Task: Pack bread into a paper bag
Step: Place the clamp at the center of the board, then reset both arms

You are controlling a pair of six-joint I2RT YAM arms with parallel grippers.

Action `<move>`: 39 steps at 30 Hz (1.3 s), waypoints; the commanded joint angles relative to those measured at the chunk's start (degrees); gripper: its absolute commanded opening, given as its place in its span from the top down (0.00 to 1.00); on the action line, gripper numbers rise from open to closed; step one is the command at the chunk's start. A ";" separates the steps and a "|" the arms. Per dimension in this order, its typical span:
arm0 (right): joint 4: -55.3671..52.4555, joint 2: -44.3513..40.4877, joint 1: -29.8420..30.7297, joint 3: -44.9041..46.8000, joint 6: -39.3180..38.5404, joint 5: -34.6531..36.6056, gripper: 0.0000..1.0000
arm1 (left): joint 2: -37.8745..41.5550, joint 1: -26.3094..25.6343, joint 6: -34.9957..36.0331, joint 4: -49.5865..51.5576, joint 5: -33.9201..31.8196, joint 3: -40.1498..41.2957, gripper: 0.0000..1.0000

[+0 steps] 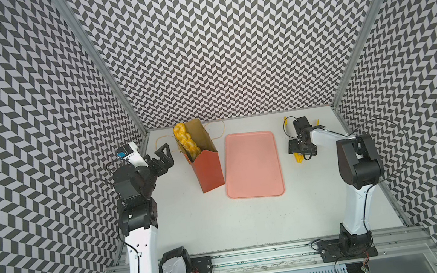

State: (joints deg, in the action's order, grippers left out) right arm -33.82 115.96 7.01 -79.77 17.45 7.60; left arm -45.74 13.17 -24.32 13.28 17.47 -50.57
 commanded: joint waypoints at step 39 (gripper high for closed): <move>28.99 -52.19 9.26 25.67 -0.17 15.98 0.01 | -1.61 -7.68 -14.47 1.42 -41.41 -2.84 0.02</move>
State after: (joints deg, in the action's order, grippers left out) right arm -16.40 67.90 15.86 -58.72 17.56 21.41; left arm -44.34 6.81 -35.51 13.72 -9.21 -55.37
